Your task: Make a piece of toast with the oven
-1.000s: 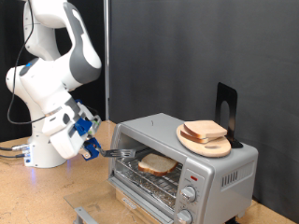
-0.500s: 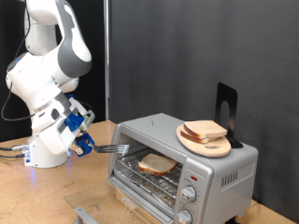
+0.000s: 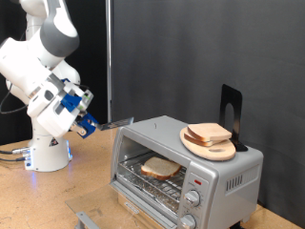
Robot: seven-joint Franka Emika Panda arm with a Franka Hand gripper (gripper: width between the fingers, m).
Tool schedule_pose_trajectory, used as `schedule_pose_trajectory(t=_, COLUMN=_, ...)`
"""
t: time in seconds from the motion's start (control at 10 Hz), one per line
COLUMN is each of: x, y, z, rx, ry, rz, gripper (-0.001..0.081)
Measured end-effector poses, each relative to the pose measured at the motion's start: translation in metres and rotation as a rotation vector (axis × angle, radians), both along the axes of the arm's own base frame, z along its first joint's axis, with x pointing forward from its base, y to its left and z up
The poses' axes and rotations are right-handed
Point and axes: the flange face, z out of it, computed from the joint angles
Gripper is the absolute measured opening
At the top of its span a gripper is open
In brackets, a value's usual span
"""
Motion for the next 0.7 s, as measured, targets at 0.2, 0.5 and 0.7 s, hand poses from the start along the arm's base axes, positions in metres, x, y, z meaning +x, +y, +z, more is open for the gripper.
schedule_pose_trajectory(t=0.2, x=-0.003, y=0.001, z=0.003, rx=0.001, ry=0.0, rz=-0.009, gripper=0.0393)
schedule_pose_trajectory(t=0.5, x=0.002, y=0.019, z=0.006, rx=0.052, ry=-0.011, rz=0.024, gripper=0.0393)
schedule_pose_trajectory(t=0.7, x=0.01, y=0.051, z=0.016, rx=0.078, ry=-0.048, rz=0.044, gripper=0.0393)
